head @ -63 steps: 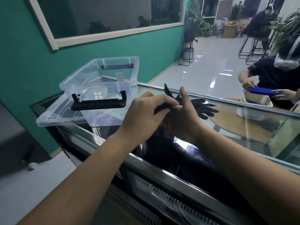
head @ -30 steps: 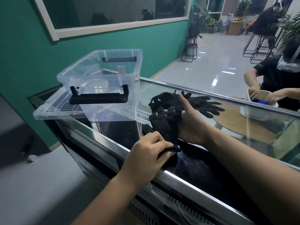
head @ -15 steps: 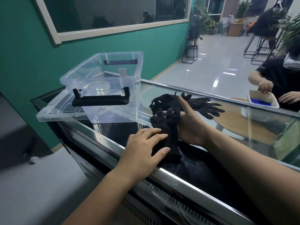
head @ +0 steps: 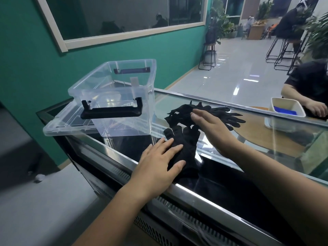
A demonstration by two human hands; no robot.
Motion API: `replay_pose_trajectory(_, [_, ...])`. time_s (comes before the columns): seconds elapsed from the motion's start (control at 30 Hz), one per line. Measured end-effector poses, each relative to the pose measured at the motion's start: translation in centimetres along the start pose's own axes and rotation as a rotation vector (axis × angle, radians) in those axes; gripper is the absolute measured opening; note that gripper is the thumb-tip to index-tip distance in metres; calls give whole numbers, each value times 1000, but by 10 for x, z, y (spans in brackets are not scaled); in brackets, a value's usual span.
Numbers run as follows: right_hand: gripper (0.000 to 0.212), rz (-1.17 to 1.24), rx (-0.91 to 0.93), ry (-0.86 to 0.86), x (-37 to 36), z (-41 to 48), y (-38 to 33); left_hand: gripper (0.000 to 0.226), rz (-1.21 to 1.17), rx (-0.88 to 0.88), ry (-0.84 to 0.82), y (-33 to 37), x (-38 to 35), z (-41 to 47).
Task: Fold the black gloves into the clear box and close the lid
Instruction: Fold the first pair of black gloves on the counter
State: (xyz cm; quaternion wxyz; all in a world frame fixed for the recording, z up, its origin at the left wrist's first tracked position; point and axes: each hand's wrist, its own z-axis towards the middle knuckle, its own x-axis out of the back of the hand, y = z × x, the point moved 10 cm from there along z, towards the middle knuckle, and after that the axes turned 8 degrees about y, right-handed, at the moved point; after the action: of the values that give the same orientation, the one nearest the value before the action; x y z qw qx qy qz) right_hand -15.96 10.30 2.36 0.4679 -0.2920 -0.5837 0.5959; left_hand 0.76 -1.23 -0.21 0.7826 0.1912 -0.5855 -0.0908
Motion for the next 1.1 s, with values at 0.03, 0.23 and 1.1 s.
replay_pose_trajectory(0.03, [47, -94, 43, -4, 3, -5, -3, 59, 1, -3, -8, 1, 0, 0])
replay_pose_trajectory(0.23, [42, -634, 285, 91, 16, -26, 2, 56, -61, -7, -18, -2, 1, 8])
replay_pose_trajectory(1.1, [16, -756, 295, 78, 20, -14, 12, 6, -257, -344, 244, 35, 17, -7])
